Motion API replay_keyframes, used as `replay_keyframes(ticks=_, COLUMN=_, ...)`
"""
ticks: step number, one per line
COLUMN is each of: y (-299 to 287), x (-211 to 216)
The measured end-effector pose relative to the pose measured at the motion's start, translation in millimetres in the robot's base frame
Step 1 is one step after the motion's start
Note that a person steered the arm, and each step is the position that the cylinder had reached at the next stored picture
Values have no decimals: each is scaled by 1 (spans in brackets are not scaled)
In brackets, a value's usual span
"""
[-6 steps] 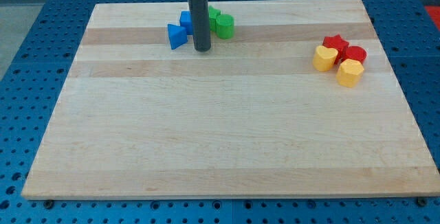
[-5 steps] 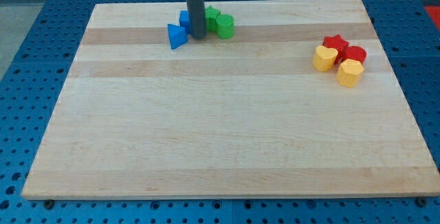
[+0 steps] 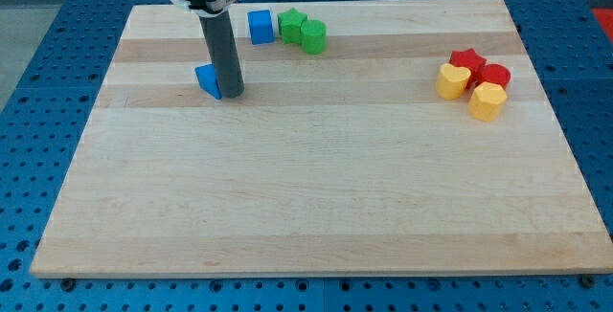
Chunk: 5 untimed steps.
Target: Slide the blue triangle diagonally left to the blue cube
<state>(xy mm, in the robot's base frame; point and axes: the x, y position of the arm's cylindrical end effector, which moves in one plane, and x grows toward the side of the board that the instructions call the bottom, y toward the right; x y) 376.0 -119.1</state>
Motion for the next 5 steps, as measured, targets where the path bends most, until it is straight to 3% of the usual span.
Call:
replay_keyframes(ticks=3, y=-80, x=-10)
replay_keyframes(ticks=5, y=-98, x=-48)
